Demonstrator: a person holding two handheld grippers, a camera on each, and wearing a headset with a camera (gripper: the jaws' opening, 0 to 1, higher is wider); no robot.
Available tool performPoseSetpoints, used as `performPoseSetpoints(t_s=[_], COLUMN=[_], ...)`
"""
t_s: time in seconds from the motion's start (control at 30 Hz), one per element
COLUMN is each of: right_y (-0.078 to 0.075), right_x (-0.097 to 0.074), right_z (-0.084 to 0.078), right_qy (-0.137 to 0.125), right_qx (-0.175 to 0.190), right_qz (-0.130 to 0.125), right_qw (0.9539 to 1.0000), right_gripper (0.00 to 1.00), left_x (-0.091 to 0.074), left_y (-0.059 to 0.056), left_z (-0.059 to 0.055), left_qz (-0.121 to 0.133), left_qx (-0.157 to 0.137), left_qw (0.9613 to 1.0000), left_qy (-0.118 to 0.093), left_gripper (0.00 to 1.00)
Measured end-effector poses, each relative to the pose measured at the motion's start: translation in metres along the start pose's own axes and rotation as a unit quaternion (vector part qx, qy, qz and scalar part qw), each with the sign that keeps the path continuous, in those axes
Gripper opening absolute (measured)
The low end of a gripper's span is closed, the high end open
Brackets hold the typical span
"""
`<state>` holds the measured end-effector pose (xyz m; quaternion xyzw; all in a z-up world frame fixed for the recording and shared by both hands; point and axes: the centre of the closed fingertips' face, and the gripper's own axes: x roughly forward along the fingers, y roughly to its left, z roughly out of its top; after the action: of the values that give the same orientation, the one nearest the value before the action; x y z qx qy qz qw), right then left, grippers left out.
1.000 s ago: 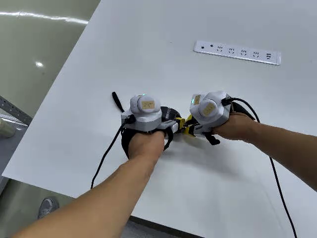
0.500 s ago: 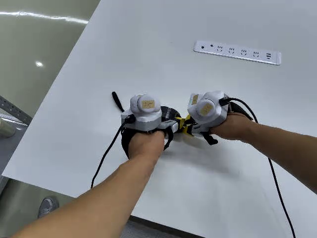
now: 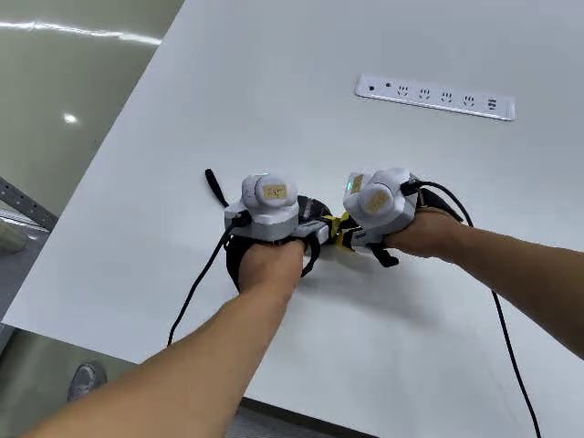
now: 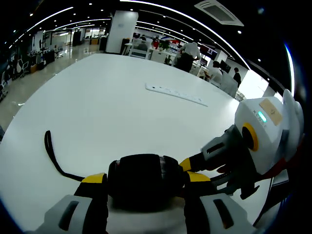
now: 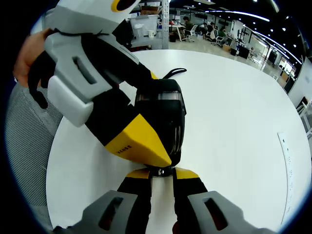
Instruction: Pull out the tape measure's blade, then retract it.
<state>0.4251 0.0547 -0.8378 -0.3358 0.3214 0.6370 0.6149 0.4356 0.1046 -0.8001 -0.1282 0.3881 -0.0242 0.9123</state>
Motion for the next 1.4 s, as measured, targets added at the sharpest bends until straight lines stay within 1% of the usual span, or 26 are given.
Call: performPoseSetpoints(t_s=[0.13,0.23,0.3,0.37,0.43,0.53,0.6,0.67,0.73,0.83,0.93,1.0,1.03,1.17,1.23,1.3,1.4], right_y=[0.001,0.001,0.000,0.000,0.000,-0.002,-0.003,-0.003,-0.002,0.000,0.003,0.007,0.009,0.017,0.021,0.024,0.028], right_x=[0.000,0.000,-0.001,-0.003,-0.006,-0.010,-0.015,-0.022,-0.030,-0.041,-0.048,-0.053,-0.056,-0.064,-0.070,-0.077,-0.086], right_z=[0.000,-0.001,-0.001,-0.002,-0.002,-0.003,-0.002,-0.001,0.002,0.005,0.004,0.003,0.002,0.000,0.003,0.006,0.007], right_qy=[0.002,0.001,-0.001,-0.001,-0.002,-0.006,-0.011,-0.017,-0.029,-0.041,-0.047,-0.051,-0.053,-0.062,-0.076,-0.091,-0.101], right_qx=[0.005,0.013,0.018,0.024,0.029,0.040,0.053,0.066,0.081,0.097,0.114,0.130,0.140,0.161,0.173,0.195,0.211], right_qz=[-0.004,-0.008,-0.010,-0.014,-0.018,-0.025,-0.032,-0.036,-0.043,-0.052,-0.060,-0.067,-0.071,-0.082,-0.091,-0.099,-0.112], right_qw=[1.0000,0.9999,0.9998,0.9996,0.9994,0.9989,0.9980,0.9970,0.9954,0.9931,0.9906,0.9879,0.9861,0.9816,0.9777,0.9716,0.9657], right_gripper=[0.15,0.18,0.19,0.21,0.22,0.24,0.26,0.28,0.28,0.31,0.34,0.36,0.38,0.42,0.43,0.44,0.48], left_x=[-0.001,-0.003,-0.005,-0.006,-0.007,-0.010,-0.013,-0.018,-0.022,-0.028,-0.033,-0.037,-0.039,-0.048,-0.051,-0.054,-0.058], left_y=[0.000,0.000,0.002,0.005,0.005,0.007,0.007,0.007,0.008,0.011,0.014,0.014,0.015,0.017,0.018,0.020,0.022], left_z=[0.002,0.004,0.006,0.007,0.005,0.003,0.001,-0.002,-0.005,-0.009,-0.015,-0.018,-0.019,-0.021,-0.022,-0.023,-0.024], left_qz=[-0.005,-0.011,-0.012,-0.010,-0.015,-0.015,-0.018,-0.023,-0.027,-0.028,-0.031,-0.034,-0.034,-0.039,-0.041,-0.042,-0.046], left_qx=[-0.003,0.013,0.013,0.015,0.023,0.031,0.038,0.048,0.059,0.074,0.082,0.093,0.094,0.094,0.099,0.100,0.104], left_qw=[1.0000,0.9998,0.9998,0.9998,0.9996,0.9994,0.9991,0.9986,0.9979,0.9968,0.9961,0.9950,0.9949,0.9947,0.9941,0.9939,0.9934], left_qy=[-0.005,-0.008,-0.008,-0.009,-0.003,0.000,0.002,0.005,0.007,0.011,0.015,0.019,0.018,0.015,0.016,0.014,0.015], left_gripper=[0.60,0.62,0.65,0.65,0.65,0.65,0.65,0.65,0.65,0.65,0.67,0.68,0.69,0.72,0.73,0.73,0.75])
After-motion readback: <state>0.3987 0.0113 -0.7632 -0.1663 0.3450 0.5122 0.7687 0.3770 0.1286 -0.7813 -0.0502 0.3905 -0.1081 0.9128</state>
